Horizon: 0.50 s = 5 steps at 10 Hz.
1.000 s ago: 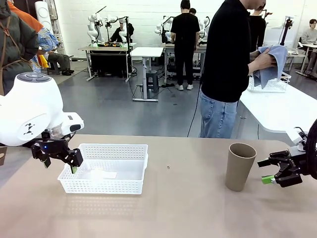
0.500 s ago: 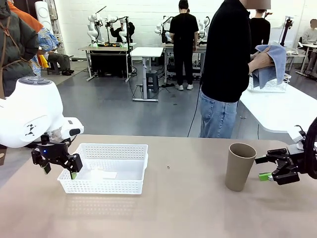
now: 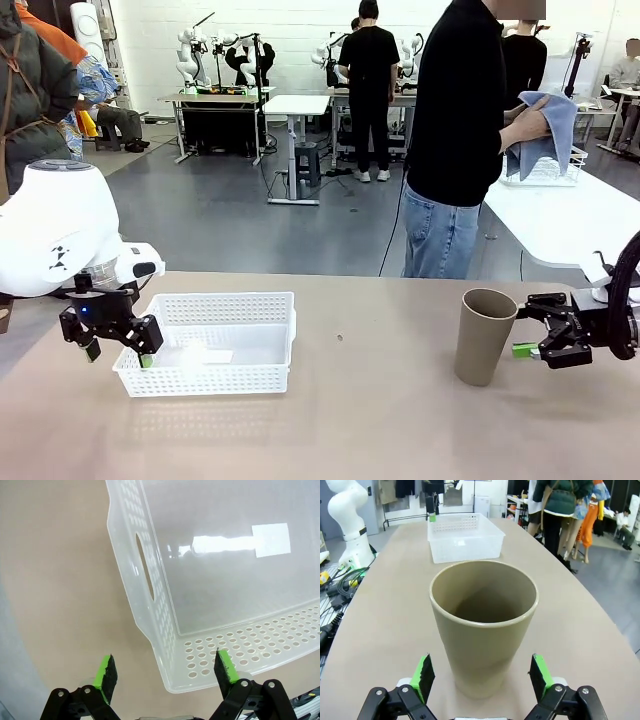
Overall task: Clean and organize the cups into the basket.
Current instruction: Pick up the Organizing basket and move it to the center of the table, then pick up the Reusable plastic cup from the right side of the table and place it inside the Organizing basket.
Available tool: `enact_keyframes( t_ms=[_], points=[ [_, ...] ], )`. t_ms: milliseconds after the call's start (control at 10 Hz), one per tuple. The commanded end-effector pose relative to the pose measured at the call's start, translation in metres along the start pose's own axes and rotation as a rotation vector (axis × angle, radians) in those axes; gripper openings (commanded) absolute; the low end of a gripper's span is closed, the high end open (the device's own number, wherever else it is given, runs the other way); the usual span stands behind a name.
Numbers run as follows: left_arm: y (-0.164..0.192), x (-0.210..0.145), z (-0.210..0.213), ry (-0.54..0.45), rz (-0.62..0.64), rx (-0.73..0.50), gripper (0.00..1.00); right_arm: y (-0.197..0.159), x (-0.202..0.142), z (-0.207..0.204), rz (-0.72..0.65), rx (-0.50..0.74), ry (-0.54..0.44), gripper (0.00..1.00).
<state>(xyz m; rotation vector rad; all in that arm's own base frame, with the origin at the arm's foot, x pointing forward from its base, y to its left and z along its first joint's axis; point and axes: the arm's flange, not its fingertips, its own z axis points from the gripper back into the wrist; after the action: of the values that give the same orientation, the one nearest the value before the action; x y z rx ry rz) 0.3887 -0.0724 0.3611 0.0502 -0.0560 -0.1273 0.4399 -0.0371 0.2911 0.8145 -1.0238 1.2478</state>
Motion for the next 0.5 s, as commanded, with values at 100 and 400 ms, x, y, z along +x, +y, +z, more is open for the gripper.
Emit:
enact_keyframes(
  t_ms=[100, 400],
  points=[
    [-0.006, -0.006, 0.0, 0.021, -0.042, -0.017, 1.0, -0.011, -0.012, -0.003, 0.013, -0.033, -0.035, 1.0],
    [-0.008, -0.008, -0.004, 0.055, -0.046, -0.018, 1.0, -0.018, -0.022, -0.018, -0.007, -0.025, -0.019, 1.0]
  ],
)
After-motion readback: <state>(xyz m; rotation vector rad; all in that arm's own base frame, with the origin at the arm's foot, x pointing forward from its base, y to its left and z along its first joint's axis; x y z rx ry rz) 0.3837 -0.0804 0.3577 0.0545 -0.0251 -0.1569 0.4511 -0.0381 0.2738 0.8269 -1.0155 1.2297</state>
